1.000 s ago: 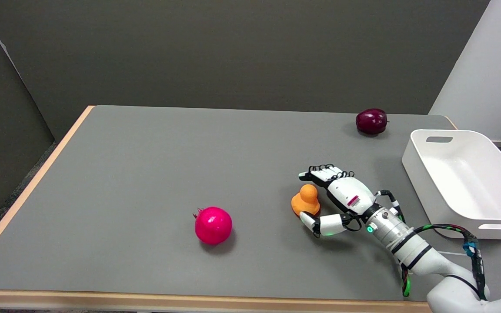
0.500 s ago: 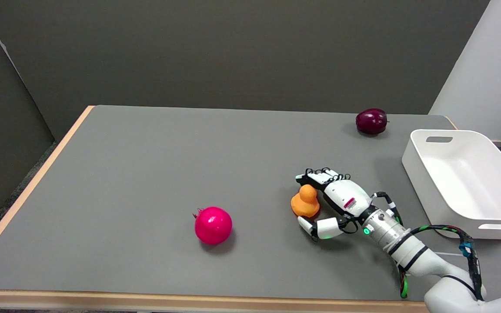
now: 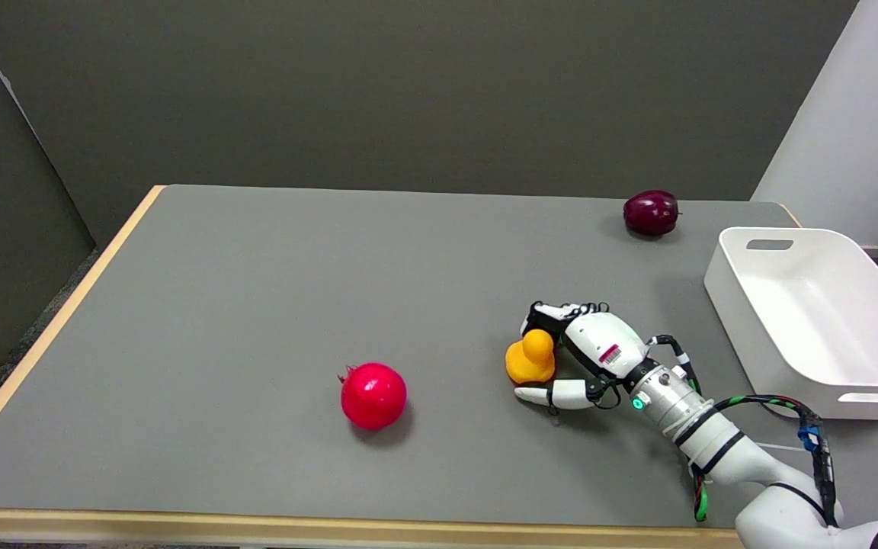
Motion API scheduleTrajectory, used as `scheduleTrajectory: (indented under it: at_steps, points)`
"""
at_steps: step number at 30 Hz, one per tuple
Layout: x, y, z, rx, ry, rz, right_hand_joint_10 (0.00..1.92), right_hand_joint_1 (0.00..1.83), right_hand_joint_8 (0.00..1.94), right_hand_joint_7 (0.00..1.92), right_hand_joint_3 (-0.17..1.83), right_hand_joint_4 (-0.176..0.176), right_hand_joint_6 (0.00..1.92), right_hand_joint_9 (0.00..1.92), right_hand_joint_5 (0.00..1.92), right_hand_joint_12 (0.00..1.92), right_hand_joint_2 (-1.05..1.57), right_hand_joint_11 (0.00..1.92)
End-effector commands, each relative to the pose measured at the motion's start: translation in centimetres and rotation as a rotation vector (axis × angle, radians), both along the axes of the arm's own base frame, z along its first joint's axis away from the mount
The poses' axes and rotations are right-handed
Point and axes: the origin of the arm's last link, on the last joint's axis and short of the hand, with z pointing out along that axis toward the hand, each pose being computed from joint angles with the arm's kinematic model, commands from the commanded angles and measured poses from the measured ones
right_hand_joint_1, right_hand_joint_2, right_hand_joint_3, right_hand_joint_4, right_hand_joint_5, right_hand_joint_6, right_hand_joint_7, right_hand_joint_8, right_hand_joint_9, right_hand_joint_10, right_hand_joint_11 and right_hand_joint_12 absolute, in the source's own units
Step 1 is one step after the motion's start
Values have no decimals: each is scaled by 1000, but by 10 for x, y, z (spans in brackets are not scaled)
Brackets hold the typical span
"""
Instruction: Pick up the yellow duck.
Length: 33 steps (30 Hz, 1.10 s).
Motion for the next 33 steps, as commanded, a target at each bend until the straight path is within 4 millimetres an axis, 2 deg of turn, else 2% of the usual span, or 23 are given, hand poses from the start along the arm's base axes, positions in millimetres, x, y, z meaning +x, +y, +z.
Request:
scheduleTrajectory:
  at_steps: [1,6,14,24,26,27,31,33]
  points:
    - [9,-4,-2,3,-4,52,1410,1166,1489,794,27,-175,1593,712,462,1877,1301,461]
    - [35,-12,7,6,11,135,1474,1152,1546,775,-23,-176,1602,705,455,1913,1340,403]
    - [97,-19,23,-11,125,344,1513,1147,1573,766,-19,-176,1611,720,449,1920,1345,367]
    - [176,-1,50,-118,246,600,1514,1149,1569,770,-14,-176,1606,732,453,1921,1340,387]
    - [188,5,54,-141,269,647,1631,1262,1518,756,-20,-176,1558,692,453,1921,1319,388]
    - [193,7,56,-154,283,665,1696,1325,1489,749,-21,-176,1532,669,454,1921,1306,389]
    - [203,16,66,-228,345,709,1681,1328,1468,762,19,-176,1519,684,469,1921,1277,392]
    - [205,20,78,-298,362,708,1669,1330,1457,770,41,-176,1507,693,479,1921,1261,397]
